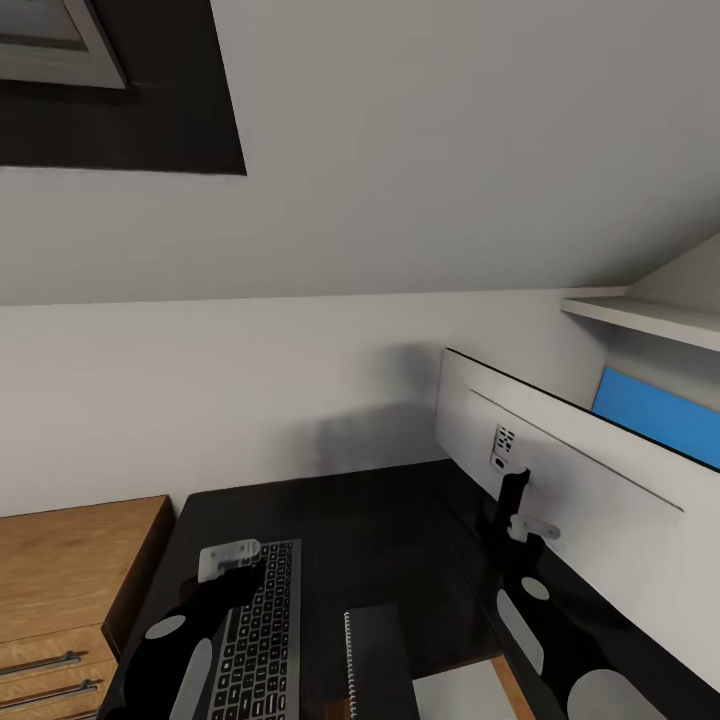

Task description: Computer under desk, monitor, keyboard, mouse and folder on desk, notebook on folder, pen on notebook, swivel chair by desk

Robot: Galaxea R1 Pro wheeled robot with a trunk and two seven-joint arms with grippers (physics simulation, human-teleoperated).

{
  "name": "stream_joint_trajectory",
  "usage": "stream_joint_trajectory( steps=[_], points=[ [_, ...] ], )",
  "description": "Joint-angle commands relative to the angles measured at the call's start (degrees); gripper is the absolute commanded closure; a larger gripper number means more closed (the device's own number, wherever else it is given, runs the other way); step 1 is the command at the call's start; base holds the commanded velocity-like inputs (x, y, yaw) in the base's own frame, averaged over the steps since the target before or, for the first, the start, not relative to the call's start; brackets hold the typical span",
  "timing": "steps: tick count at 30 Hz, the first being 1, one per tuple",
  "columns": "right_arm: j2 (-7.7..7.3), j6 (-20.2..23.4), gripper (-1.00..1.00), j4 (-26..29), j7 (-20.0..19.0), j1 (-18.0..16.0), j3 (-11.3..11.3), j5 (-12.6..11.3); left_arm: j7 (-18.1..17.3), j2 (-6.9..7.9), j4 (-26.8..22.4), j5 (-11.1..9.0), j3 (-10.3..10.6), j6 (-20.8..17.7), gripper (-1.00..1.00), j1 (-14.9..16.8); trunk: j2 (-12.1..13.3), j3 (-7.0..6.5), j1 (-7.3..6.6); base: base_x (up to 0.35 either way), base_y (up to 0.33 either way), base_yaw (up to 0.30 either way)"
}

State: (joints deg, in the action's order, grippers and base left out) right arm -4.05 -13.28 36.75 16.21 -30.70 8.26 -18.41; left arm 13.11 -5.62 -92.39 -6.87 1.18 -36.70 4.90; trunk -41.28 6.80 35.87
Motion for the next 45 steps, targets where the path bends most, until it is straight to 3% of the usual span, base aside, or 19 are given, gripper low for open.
stream_joint_trajectory(
  steps=[1, 10, 17, 23, 35, 36, 41, 42, 45],
  points=[
    [-0.09, -0.29, -1.00, -0.07, 0.40, -0.06, 0.47, -0.61, 0.51, 0.00, -0.07, -0.61, 0.05, -0.21, -1.00, 0.04, -0.08, 0.10, 0.02, 0.000, 0.000, 0.000],
    [-0.30, -0.25, -1.00, -1.57, 0.40, -0.07, 0.36, -0.53, 0.51, 0.00, -0.08, -0.60, 0.05, -0.21, -1.00, 0.03, -0.08, 0.10, 0.02, 0.000, 0.000, 0.000],
    [-0.36, -0.01, -1.00, -2.14, 0.40, -0.65, 0.35, 1.82, 0.51, -0.07, -0.07, -0.62, 0.05, -0.21, -1.00, 0.06, -0.08, 0.10, 0.02, 0.000, 0.000, 0.000],
    [-0.73, 0.02, -1.00, -6.98, 0.40, -4.89, 0.35, 2.19, 0.51, -0.09, -0.07, -0.66, 0.05, -0.21, -1.00, 0.04, -0.08, 0.10, 0.02, 0.000, 0.000, 0.000],
    [-2.16, 0.06, -1.00, -9.40, 0.31, -7.69, 0.27, 2.11, 0.51, -0.09, -0.02, -0.67, 0.05, -0.21, -1.00, 0.06, -0.08, 0.10, 0.02, 0.000, 0.000, 0.000],
    [-2.50, 0.04, -1.00, -12.60, 0.31, -10.31, 0.26, 2.07, 0.51, -0.09, 0.00, -0.68, 0.05, -0.21, -1.00, 0.05, -0.08, 0.10, 0.02, 0.000, 0.000, 0.000],
    [-2.48, 0.01, -1.00, -14.62, 0.31, -12.23, 0.28, 2.08, 0.51, -0.09, 0.02, -0.65, 0.05, -0.21, -1.00, 0.06, -0.08, 0.10, 0.02, 0.000, 0.000, 0.000],
    [-2.47, 0.01, 1.00, -14.71, 0.31, -12.31, 0.29, 2.07, 0.51, -0.09, 0.01, -0.67, 0.05, -0.21, -1.00, 0.04, -0.08, 0.10, 0.02, 0.000, 0.000, 0.000],
    [-2.38, -0.01, 1.00, -14.79, 0.31, -12.43, 0.31, 2.06, 0.51, -0.09, 0.01, -0.65, 0.05, -0.21, -1.00, 0.04, -0.08, 0.10, 0.02, 0.000, 0.000, 0.000]
  ],
)
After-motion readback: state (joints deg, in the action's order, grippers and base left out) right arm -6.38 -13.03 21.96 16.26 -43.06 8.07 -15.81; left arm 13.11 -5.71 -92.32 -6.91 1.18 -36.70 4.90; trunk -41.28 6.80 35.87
